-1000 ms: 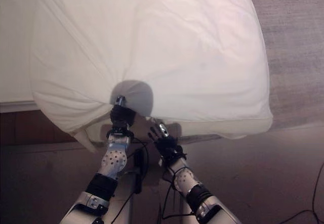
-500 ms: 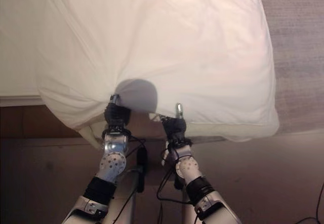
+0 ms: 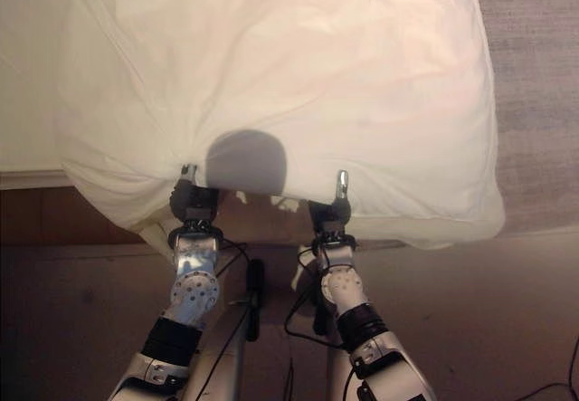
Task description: Make the bed
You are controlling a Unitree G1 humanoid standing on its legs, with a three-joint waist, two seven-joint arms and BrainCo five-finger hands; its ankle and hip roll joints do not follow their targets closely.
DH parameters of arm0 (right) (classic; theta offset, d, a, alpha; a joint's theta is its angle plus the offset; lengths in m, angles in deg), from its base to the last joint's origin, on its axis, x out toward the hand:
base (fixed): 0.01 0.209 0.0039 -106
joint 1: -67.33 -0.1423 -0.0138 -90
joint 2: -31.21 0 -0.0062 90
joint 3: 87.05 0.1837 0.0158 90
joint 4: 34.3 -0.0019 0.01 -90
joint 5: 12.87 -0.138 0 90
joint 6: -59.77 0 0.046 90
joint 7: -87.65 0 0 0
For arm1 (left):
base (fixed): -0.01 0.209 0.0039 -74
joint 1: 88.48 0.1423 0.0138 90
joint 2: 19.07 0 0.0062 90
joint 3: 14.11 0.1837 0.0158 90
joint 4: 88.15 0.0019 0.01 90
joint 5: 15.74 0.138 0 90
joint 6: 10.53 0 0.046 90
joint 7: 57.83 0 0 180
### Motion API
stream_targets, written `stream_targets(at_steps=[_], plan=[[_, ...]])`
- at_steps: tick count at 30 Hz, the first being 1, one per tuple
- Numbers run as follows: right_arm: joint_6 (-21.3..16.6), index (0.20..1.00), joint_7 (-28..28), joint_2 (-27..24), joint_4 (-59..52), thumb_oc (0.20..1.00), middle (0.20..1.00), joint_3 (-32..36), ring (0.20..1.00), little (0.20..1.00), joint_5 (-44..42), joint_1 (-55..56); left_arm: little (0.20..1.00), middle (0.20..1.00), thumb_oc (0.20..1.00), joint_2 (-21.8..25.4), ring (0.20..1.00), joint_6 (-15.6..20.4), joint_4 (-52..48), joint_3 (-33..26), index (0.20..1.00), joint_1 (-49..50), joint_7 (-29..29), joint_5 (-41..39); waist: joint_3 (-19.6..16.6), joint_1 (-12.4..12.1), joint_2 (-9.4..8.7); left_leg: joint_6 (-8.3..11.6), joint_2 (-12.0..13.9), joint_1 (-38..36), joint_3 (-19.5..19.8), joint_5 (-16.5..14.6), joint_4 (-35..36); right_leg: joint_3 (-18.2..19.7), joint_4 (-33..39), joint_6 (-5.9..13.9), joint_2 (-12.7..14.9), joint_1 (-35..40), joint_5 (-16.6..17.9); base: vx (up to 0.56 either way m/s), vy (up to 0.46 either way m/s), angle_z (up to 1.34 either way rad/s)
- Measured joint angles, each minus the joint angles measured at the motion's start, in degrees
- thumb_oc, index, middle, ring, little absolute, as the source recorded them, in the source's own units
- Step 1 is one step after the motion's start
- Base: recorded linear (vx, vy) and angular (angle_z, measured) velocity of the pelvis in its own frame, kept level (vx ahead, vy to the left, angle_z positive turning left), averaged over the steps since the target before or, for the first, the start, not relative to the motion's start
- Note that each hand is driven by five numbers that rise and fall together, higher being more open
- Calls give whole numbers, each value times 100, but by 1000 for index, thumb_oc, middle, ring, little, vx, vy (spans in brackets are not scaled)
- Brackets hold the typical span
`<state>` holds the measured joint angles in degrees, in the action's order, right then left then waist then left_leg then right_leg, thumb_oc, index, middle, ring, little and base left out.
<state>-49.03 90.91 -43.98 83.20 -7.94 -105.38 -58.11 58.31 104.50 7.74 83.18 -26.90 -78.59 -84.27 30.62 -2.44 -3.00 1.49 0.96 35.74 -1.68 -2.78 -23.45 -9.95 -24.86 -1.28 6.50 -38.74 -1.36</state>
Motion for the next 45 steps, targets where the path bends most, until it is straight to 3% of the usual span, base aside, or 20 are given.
stream_targets(at_steps=[6,19,20,21,22,23,37,38,39,40,45], plan=[[71,1000,-248,-162,252,1000,1000,153,1000,1000,137,-229,200,200,200,-12,200,0,0,-14,200,-95,-306,38,0,-1,0,0,12,3,-12,0,-7,3,-18,-4,-5,-12,-4,0,0,0],[101,1000,-235,-389,229,1000,1000,359,1000,1000,137,-389,200,200,200,-18,200,0,1,-18,200,-163,-387,32,0,0,0,0,30,20,-75,-2,-8,46,-30,-17,-16,-67,3,0,0,0],[101,561,-234,-393,229,561,561,359,561,561,137,-388,200,200,200,-18,200,0,1,-18,200,-163,-387,32,0,0,0,0,29,20,-78,-2,-8,50,-31,-17,-16,-69,3,0,0,0],[101,269,-232,-404,229,269,269,367,269,269,137,-387,200,200,200,-18,200,0,1,-18,200,-164,-387,32,0,1,0,0,30,21,-80,-2,-8,53,-31,-17,-17,-72,4,0,0,0],[101,269,-232,-406,229,269,269,373,269,269,138,-389,200,200,200,-18,200,0,1,-18,200,-164,-387,32,0,1,0,0,30,21,-82,-2,-8,55,-31,-20,-17,-73,6,0,0,0],[101,200,-232,-406,229,200,200,384,200,200,138,-389,200,200,200,-18,200,0,1,-18,200,-164,-389,32,0,0,0,0,31,21,-86,-2,-7,58,-32,-20,-18,-77,6,0,0,0],[98,200,-350,-406,-80,200,200,576,200,200,309,-385,200,200,200,-64,200,0,1,-18,200,-210,-459,31,0,2,0,0,33,92,-107,-2,-20,80,-65,-31,-18,-168,13,0,0,0],[97,200,-358,-405,-137,200,200,577,200,200,309,-360,457,457,457,-65,457,0,1,-18,457,-208,-463,31,0,2,0,0,33,92,-109,-2,-19,81,-66,-31,-18,-172,13,0,0,0],[83,200,-376,-405,-210,200,200,577,200,200,310,-330,548,548,548,-69,548,0,0,-22,548,-167,-460,29,0,0,0,0,33,93,-111,-2,-17,84,-66,-18,-19,-175,4,0,0,0],[34,200,-384,-405,-350,200,200,584,200,200,312,-275,1000,1000,1000,-74,1000,0,1,-59,1000,-162,-456,28,0,4,0,0,33,93,-113,-2,-15,85,-66,-19,-19,-176,5,0,0,0],[-145,200,-383,-417,-930,200,200,610,200,200,413,26,1000,1000,1000,-230,1000,8,12,-369,1000,238,-151,-47,0,4,0,0,34,101,-123,-3,-1,95,-61,-21,-23,-198,6,0,0,0]])
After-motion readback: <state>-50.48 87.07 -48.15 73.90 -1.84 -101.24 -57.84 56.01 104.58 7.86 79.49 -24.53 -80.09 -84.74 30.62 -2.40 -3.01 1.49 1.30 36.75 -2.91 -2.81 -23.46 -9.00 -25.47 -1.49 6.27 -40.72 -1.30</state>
